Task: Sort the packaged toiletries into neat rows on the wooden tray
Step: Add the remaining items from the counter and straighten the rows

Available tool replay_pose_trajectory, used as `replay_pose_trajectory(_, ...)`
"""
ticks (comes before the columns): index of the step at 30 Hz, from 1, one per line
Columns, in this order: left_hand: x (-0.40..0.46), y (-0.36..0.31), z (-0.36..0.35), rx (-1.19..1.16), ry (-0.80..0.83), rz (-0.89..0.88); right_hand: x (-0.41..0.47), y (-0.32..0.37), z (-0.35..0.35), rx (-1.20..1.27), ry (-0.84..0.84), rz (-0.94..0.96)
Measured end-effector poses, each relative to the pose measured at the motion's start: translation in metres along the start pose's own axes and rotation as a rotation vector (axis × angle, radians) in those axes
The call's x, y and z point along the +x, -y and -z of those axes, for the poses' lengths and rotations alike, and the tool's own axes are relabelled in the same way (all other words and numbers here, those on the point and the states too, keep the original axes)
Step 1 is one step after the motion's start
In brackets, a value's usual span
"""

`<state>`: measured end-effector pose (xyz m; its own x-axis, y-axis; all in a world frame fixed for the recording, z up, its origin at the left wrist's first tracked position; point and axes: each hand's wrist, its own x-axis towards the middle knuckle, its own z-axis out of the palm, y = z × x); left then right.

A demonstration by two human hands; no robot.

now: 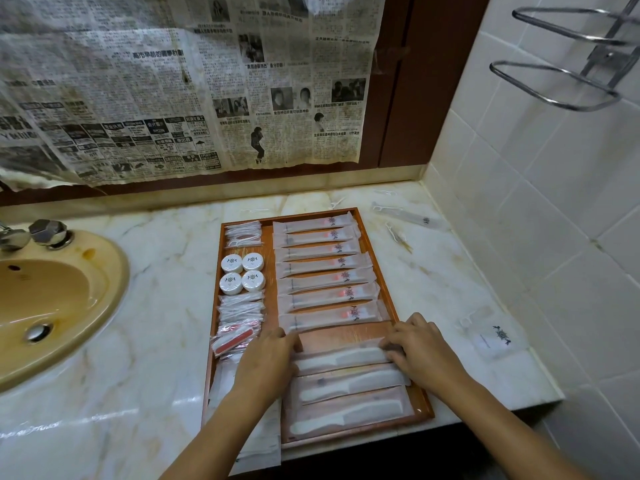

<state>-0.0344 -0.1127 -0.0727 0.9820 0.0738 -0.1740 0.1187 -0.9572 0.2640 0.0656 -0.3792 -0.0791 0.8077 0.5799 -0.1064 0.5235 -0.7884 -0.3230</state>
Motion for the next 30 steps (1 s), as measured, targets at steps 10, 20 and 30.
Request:
replay_pose_trajectory(10,0.028,-0.03,0.014,-0.057,-0.059,-0.042,-0.008,-0.016,0.014,0.239,-0.22,-0.134)
replay_pose_trajectory(20,0.089,-0.143,0.016,-0.237,-0.072,-0.187,-0.046,-0.087,0.018,0.294,-0.576,-0.595)
replay_pose_trajectory(30,0.122,-0.25,-0.026,-0.246,0.121,-0.346,-0.065,-0.122,0.005,0.328,-0.62,-0.713)
